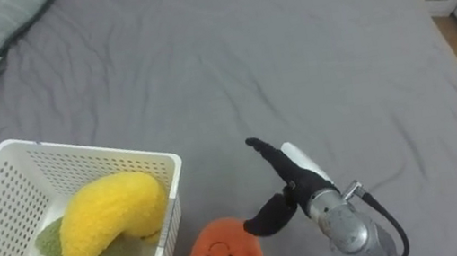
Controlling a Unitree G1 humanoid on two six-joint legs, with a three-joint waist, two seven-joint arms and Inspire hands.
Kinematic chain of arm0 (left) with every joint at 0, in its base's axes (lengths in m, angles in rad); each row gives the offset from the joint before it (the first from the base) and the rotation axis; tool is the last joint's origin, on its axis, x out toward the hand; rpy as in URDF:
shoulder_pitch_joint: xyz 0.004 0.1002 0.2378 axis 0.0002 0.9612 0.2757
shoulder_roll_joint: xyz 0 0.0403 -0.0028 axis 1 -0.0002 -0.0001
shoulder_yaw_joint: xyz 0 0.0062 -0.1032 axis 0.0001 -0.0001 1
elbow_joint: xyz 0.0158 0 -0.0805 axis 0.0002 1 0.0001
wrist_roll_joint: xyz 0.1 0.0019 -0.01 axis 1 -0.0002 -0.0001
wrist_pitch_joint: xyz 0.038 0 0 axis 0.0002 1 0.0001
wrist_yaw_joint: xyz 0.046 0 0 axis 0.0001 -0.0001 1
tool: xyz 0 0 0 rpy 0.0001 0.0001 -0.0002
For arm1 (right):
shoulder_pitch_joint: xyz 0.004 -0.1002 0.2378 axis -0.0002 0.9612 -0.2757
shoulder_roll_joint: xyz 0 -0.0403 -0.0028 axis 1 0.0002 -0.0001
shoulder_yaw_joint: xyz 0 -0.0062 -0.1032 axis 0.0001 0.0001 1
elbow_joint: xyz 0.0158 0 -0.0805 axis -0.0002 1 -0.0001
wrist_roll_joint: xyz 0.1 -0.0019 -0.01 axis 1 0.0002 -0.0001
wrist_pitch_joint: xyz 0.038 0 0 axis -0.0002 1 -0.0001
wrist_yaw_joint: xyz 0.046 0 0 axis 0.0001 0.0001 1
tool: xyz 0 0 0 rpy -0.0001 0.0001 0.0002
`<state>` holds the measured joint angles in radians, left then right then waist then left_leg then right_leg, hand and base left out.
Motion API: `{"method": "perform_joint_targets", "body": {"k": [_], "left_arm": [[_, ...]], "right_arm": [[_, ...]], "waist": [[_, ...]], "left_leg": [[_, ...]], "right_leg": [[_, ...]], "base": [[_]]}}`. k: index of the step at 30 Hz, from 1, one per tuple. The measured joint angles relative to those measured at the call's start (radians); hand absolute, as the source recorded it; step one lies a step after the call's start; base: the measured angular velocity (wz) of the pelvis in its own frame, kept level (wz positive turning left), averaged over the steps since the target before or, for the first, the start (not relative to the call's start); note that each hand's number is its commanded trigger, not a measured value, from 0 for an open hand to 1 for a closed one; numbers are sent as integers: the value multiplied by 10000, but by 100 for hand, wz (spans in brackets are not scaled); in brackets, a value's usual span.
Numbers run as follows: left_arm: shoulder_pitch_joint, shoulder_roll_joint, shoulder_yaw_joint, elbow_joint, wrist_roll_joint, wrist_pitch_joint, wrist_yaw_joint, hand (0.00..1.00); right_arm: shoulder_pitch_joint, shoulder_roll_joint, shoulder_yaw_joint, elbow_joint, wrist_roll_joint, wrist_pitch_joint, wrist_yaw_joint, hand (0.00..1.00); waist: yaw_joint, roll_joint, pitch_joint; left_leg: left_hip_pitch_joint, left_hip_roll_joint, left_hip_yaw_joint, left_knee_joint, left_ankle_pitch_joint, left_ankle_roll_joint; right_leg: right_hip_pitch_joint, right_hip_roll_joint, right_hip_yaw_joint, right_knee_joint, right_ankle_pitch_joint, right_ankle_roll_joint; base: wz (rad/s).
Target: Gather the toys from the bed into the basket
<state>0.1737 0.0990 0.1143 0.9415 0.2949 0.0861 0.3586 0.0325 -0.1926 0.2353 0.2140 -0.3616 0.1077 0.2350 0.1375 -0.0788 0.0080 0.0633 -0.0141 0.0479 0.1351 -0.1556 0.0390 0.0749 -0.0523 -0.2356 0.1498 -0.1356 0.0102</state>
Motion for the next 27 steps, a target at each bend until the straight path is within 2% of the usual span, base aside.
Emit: {"method": "perform_joint_targets", "body": {"k": [3, 6, 15, 22, 27], "left_arm": [[-4, 2, -7, -27, -2, -1, -2, 0], [-21, 0, -10, -47, -212, -2, -5, 0], [75, 1, -3, -257, -295, 0, -94, 0], [119, 0, -10, -282, -291, 0, 24, 0], [62, 13, -7, -274, -285, -19, 105, 0]], "right_arm": [[-2, -2, 6, 158, -12, 74, 182, 0], [0, -4, 6, 157, -256, 187, 344, 0], [-7, -1, -20, 190, -815, 288, 910, 0], [-47, 39, -6, 566, -798, 597, 1252, 0], [-58, 48, 240, 969, -834, 600, 1255, 0]], "waist": [[39, -22, 45], [39, -22, 46], [75, -33, 36], [110, -99, 1], [383, -215, -4]], "left_leg": [[-8, 0, -2, -22, -1, 0], [-13, -2, -2, -27, -3, -1], [2, 1, 10, -14, -2, 0], [-10, 2, 4, -20, -3, -1], [-12, 6, 35, -36, -8, -5]], "right_leg": [[-10, 5, 2, -17, -5, 8], [-54, 4, 5, -20, -6, 9], [-68, 3, 19, 6, -5, 7], [-47, 17, 49, 13, -1, 5], [-64, 24, 74, 14, 0, 3]], "base": [[0], [0], [0], [0], [0]]}}
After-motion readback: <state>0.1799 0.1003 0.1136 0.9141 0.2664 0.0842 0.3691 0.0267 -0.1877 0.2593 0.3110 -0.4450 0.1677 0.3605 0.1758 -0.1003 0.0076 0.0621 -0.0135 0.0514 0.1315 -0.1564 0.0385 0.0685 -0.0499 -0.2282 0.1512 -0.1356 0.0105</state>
